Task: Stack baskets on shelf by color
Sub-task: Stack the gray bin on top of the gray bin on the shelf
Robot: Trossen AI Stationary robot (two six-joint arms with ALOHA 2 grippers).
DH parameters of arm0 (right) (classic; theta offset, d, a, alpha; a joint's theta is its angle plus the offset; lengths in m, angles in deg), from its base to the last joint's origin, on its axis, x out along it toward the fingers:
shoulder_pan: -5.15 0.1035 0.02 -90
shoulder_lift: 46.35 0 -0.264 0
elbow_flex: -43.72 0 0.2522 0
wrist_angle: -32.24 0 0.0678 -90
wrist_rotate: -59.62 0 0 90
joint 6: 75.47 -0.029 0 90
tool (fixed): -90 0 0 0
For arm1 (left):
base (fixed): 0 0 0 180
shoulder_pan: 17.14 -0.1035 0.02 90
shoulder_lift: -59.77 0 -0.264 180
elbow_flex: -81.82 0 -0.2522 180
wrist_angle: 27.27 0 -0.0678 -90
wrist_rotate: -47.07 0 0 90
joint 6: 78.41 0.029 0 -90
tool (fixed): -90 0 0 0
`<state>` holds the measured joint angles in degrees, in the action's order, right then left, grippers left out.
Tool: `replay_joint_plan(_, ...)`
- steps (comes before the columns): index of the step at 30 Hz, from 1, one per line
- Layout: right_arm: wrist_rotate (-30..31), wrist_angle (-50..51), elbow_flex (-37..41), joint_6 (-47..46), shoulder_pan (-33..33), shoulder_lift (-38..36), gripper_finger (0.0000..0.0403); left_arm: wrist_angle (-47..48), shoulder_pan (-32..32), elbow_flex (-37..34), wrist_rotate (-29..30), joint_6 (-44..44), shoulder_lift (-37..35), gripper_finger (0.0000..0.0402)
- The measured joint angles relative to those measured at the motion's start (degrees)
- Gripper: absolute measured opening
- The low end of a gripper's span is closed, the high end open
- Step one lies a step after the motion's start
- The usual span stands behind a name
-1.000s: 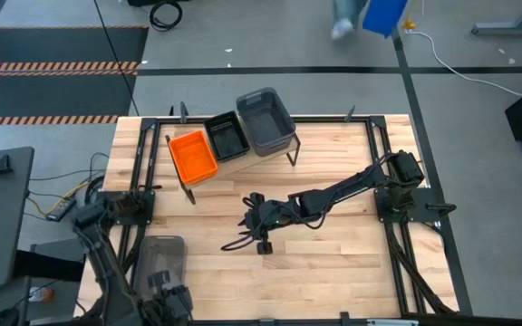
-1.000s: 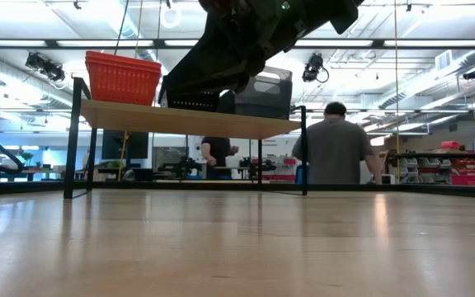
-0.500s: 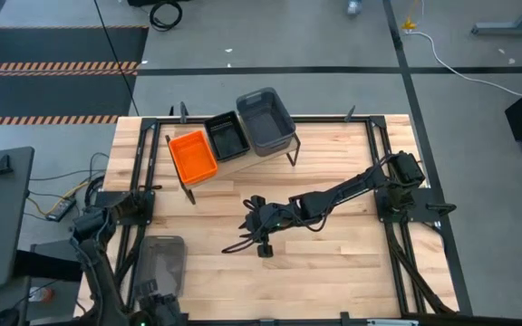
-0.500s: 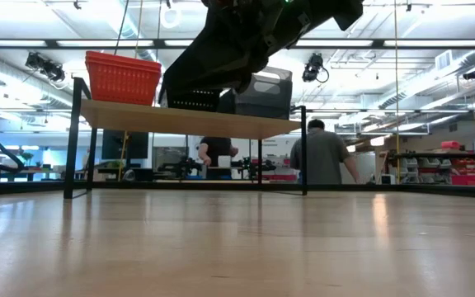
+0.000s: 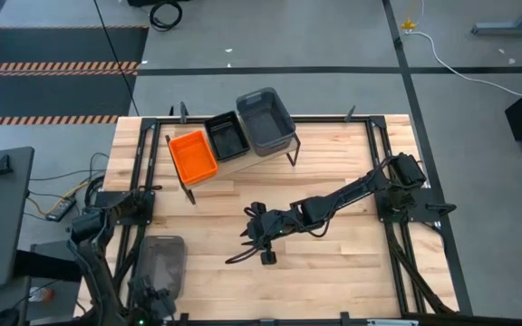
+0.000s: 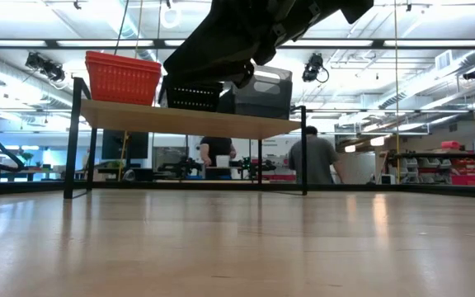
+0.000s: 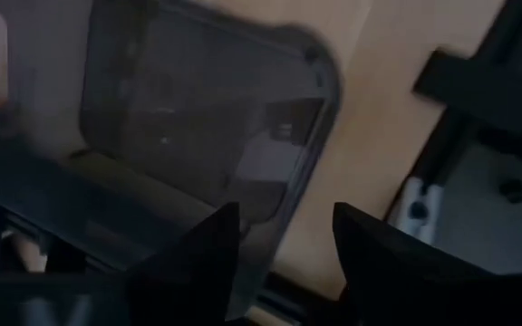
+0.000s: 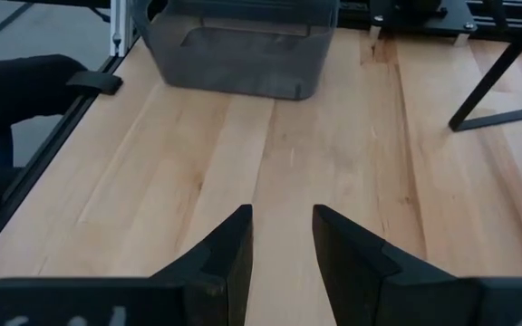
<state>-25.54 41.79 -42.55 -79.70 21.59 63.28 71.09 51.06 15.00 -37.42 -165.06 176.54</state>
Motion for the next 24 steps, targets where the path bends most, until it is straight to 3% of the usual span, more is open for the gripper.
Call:
replay_joint_plan(11,0.0,0.0,0.0,1.3,0.0,0.0,0.0123,-4.4,1.5,-7.6,-0.7,0.3,-0.8,0.0176)
replay_joint_plan(18,0.0,0.0,0.0,1.4,0.0,0.0,0.0123,-13.3,1.0,-14.3,-1.8,2.0,-1.4,0.0173)
replay_joint_plan(24,0.0,0.0,0.0,1.4,-0.1,0.0,0.0123,-18.6,0.1,-18.6,-4.1,4.1,-1.4,0.0135)
